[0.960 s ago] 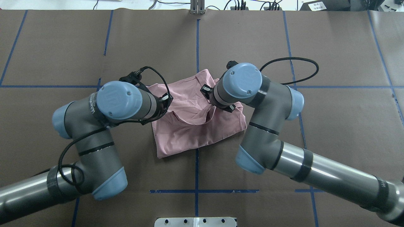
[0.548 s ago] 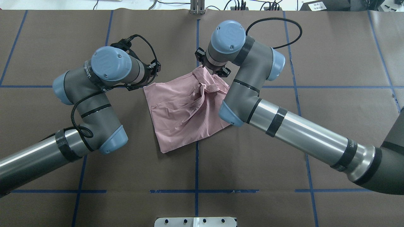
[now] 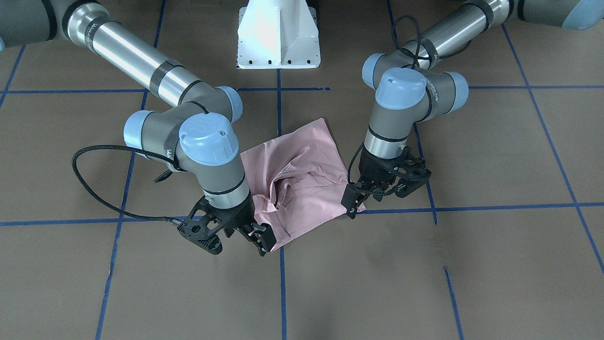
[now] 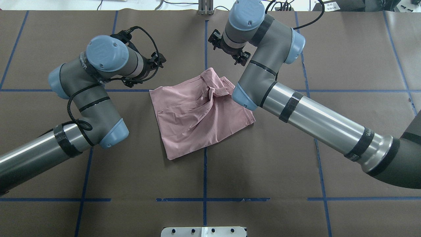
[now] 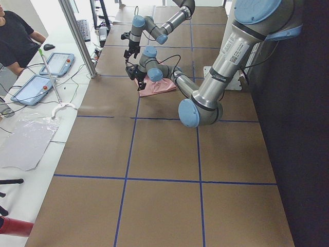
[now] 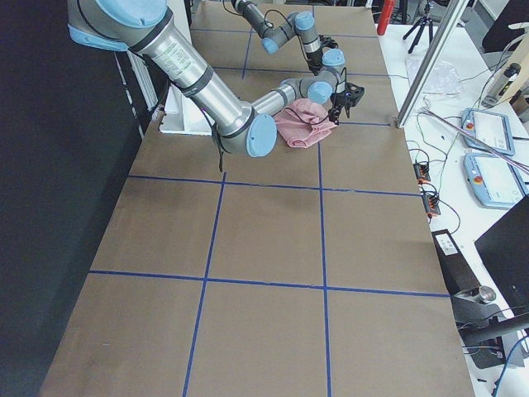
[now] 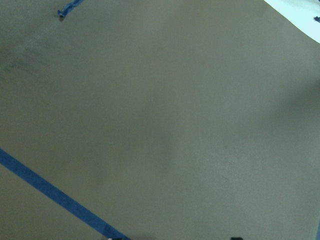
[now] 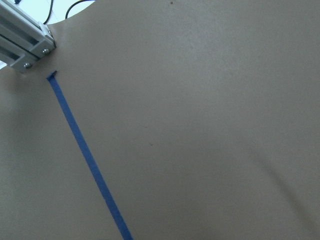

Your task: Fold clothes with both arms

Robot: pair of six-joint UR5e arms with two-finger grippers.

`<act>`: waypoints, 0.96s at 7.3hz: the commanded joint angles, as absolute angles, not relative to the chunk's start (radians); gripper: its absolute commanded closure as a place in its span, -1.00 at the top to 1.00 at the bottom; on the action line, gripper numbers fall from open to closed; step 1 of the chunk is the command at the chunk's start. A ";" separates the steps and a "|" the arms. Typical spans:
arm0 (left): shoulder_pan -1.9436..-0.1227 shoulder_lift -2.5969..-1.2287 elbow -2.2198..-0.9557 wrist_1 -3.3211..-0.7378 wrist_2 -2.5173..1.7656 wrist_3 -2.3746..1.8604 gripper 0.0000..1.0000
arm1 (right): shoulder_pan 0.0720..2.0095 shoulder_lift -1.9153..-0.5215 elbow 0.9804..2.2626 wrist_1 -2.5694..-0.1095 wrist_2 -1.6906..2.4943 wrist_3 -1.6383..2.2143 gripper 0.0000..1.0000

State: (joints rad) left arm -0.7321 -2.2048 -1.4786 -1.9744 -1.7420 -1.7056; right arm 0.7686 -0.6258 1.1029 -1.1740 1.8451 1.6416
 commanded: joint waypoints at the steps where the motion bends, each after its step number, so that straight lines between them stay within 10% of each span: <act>1: -0.864 -2.203 -1.482 -1.962 -1.889 -1.549 1.00 | 0.874 -0.640 1.111 -1.216 1.926 1.455 1.00; 7: -1.312 -1.920 -1.574 -1.844 -2.095 -0.531 1.00 | 1.343 -1.136 1.469 -1.639 2.225 0.240 1.00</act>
